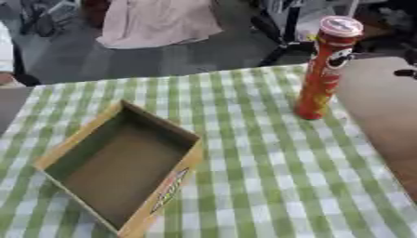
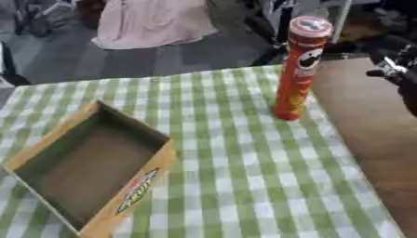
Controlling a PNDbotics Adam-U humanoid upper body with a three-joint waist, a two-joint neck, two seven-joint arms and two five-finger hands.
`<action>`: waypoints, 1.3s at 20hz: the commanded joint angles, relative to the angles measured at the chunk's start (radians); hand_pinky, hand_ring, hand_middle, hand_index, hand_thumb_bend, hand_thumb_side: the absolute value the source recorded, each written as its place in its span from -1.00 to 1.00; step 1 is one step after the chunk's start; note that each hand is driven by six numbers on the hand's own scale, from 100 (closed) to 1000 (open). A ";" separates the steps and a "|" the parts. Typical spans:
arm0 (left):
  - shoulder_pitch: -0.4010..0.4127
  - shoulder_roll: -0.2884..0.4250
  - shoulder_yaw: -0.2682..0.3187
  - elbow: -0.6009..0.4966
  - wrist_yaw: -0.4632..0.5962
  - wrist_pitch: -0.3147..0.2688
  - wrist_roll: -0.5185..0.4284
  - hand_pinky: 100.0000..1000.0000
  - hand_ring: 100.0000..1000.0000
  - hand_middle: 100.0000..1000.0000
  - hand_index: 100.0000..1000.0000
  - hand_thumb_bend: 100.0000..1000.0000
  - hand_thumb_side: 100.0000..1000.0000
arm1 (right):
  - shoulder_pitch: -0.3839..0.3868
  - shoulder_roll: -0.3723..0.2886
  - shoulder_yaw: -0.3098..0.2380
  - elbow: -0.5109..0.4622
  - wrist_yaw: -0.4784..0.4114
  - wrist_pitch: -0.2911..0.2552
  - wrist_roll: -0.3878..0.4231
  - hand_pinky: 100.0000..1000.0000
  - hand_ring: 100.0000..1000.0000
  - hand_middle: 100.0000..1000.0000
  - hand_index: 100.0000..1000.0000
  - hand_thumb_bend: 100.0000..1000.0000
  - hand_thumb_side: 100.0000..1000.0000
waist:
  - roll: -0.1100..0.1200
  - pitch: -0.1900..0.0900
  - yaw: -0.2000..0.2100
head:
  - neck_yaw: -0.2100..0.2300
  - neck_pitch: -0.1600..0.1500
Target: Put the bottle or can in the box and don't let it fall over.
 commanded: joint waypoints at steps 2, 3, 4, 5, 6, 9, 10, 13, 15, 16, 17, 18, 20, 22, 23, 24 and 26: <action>-0.001 0.022 0.010 -0.011 -0.004 -0.002 0.003 1.00 0.32 0.27 0.48 -0.92 0.68 | -0.028 -0.016 0.002 -0.026 0.009 0.004 0.007 0.31 1.00 1.00 0.80 -0.32 -0.51 | -0.002 -0.020 0.003 | -0.003 -0.003; -0.001 0.022 0.010 -0.011 -0.004 -0.002 0.002 1.00 0.32 0.27 0.48 -0.92 0.68 | -0.030 -0.014 0.003 -0.026 0.010 0.005 0.007 0.30 1.00 1.00 0.79 -0.31 -0.51 | -0.002 -0.021 0.003 | -0.003 -0.003; -0.001 0.022 0.010 -0.011 -0.004 -0.002 0.002 1.00 0.32 0.27 0.48 -0.92 0.68 | -0.032 -0.012 0.004 -0.026 0.011 0.006 0.006 0.30 1.00 1.00 0.79 -0.31 -0.51 | -0.002 -0.021 0.004 | -0.003 -0.003; -0.001 0.022 0.010 -0.011 -0.004 -0.002 0.002 1.00 0.32 0.27 0.48 -0.92 0.68 | -0.034 -0.010 0.005 -0.026 0.011 0.007 0.005 0.30 1.00 1.00 0.79 -0.30 -0.52 | -0.003 -0.020 0.004 | -0.003 -0.004; 0.000 0.022 0.010 -0.011 -0.004 -0.002 0.003 1.00 0.32 0.27 0.48 -0.92 0.68 | -0.036 -0.008 0.006 -0.025 0.012 0.007 0.003 0.30 1.00 1.00 0.79 -0.30 -0.52 | -0.003 -0.020 0.005 | -0.003 -0.005; -0.001 0.021 0.010 -0.011 -0.004 -0.002 0.002 1.00 0.32 0.27 0.48 -0.92 0.68 | -0.042 -0.001 0.009 -0.022 0.018 0.010 0.002 0.31 1.00 1.00 0.79 -0.29 -0.53 | -0.003 -0.020 0.006 | -0.004 -0.006; -0.001 0.021 0.010 -0.011 -0.004 -0.002 0.002 1.00 0.32 0.27 0.48 -0.92 0.68 | -0.044 0.002 0.011 -0.021 0.021 0.011 0.003 0.31 1.00 1.00 0.79 -0.29 -0.53 | -0.003 -0.020 0.007 | -0.004 -0.006; -0.001 0.019 0.009 -0.011 -0.003 -0.001 0.001 1.00 0.32 0.27 0.48 -0.92 0.68 | -0.049 0.007 0.017 -0.021 0.029 0.012 0.016 0.34 1.00 1.00 0.81 -0.28 -0.65 | -0.003 -0.019 0.008 | -0.005 -0.005; -0.001 0.019 0.009 -0.010 -0.003 -0.001 0.001 1.00 0.32 0.27 0.48 -0.92 0.68 | -0.052 0.010 0.019 -0.021 0.036 0.009 0.031 0.35 1.00 1.00 0.81 -0.26 -0.64 | -0.003 -0.019 0.008 | -0.005 -0.004; 0.000 0.019 0.009 -0.010 -0.003 -0.001 0.001 1.00 0.32 0.27 0.48 -0.92 0.68 | -0.054 0.012 0.019 -0.020 0.038 0.007 0.039 0.36 1.00 1.00 0.80 -0.26 -0.62 | -0.003 -0.019 0.008 | -0.005 -0.004; 0.000 0.018 0.009 -0.010 -0.003 -0.001 0.001 1.00 0.32 0.27 0.48 -0.92 0.68 | -0.054 0.012 0.019 -0.018 0.040 0.005 0.047 0.37 1.00 1.00 0.81 -0.26 -0.58 | -0.004 -0.019 0.008 | -0.005 -0.004; 0.000 0.018 0.009 -0.010 -0.003 -0.001 0.001 1.00 0.32 0.27 0.48 -0.92 0.68 | -0.054 0.011 0.019 -0.015 0.042 0.004 0.054 0.38 1.00 1.00 0.81 -0.27 -0.54 | -0.004 -0.019 0.008 | -0.005 -0.005; -0.001 0.018 0.009 -0.010 -0.003 -0.001 0.001 1.00 0.32 0.27 0.48 -0.92 0.68 | -0.051 0.009 0.019 -0.012 0.044 0.001 0.062 0.38 1.00 1.00 0.82 -0.26 -0.49 | -0.004 -0.019 0.008 | -0.004 -0.005; -0.001 0.019 0.009 -0.010 -0.003 -0.001 0.001 1.00 0.32 0.27 0.48 -0.92 0.68 | -0.050 0.008 0.020 -0.010 0.044 -0.001 0.066 0.38 1.00 1.00 0.83 -0.26 -0.47 | -0.004 -0.019 0.008 | -0.005 -0.004; -0.002 0.019 0.008 -0.010 -0.003 -0.001 0.001 1.00 0.32 0.27 0.48 -0.92 0.68 | -0.049 0.007 0.020 -0.009 0.043 -0.001 0.068 0.38 1.00 1.00 0.82 -0.25 -0.48 | -0.003 -0.018 0.008 | -0.005 -0.003; -0.001 0.019 0.008 -0.010 -0.002 0.000 0.000 1.00 0.32 0.27 0.48 -0.92 0.68 | -0.049 0.007 0.020 -0.009 0.042 -0.002 0.068 0.38 1.00 1.00 0.82 -0.25 -0.48 | -0.003 -0.018 0.007 | -0.004 -0.003; -0.001 0.019 0.008 -0.010 -0.002 0.000 0.000 1.00 0.32 0.27 0.48 -0.92 0.68 | -0.048 0.007 0.020 -0.008 0.039 -0.003 0.069 0.38 1.00 1.00 0.82 -0.25 -0.49 | -0.003 -0.018 0.007 | -0.005 -0.003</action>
